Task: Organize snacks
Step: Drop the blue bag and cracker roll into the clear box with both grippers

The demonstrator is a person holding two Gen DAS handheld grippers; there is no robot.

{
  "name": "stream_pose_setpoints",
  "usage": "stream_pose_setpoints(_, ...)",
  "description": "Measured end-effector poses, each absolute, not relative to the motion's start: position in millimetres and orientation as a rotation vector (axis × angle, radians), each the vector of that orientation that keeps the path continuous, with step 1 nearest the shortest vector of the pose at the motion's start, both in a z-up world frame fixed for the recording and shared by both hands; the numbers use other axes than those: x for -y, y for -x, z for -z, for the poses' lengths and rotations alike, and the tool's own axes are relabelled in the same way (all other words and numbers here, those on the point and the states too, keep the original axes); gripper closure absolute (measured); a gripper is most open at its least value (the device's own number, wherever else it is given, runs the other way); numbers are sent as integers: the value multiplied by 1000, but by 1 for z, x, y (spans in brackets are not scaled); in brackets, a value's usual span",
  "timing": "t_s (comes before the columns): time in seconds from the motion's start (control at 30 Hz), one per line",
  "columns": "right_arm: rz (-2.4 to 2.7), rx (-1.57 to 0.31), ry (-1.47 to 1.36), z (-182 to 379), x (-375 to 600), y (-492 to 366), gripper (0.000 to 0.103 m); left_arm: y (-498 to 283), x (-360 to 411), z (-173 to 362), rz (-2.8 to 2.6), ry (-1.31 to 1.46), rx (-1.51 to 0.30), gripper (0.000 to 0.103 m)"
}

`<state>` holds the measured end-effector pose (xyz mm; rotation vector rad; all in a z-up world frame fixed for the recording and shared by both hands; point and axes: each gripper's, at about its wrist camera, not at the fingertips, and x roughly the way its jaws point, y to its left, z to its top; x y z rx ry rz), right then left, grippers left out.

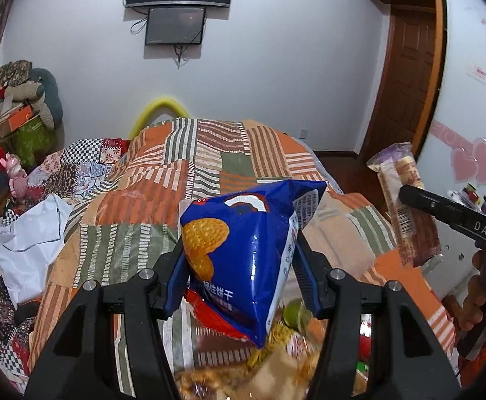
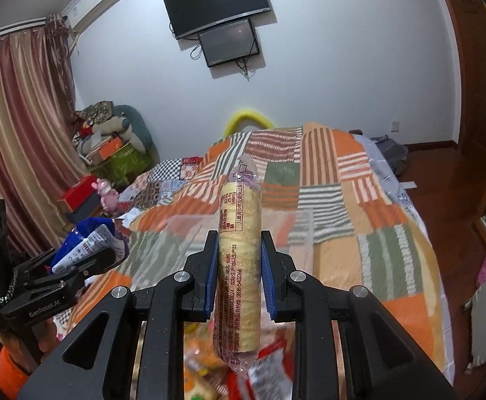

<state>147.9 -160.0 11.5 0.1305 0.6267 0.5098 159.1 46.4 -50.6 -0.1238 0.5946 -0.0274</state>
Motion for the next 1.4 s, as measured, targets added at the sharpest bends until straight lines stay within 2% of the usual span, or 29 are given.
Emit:
stream_pose_setpoints(0.57, -501, -807, -79, 33, 134, -207, 82, -240, -44, 96, 59, 100, -785, 46)
stream_pose_setpoints(0.97, -531, -965, 1, 67, 120, -224, 82, -262, -32, 128, 104, 56, -912, 45)
stream_pose_setpoints(1.07, -532, -981, 12, 68, 123, -223, 81, -262, -28, 133, 110, 40, -941, 44)
stream_pose_setpoints(1.27, -536, -963, 23, 57, 126, -214, 80, -257, -31, 122, 83, 43, -912, 33)
stream_pose_setpoints(1.4, -537, -920, 14, 43, 130, -203, 71, -245, -36, 105, 83, 59, -882, 31)
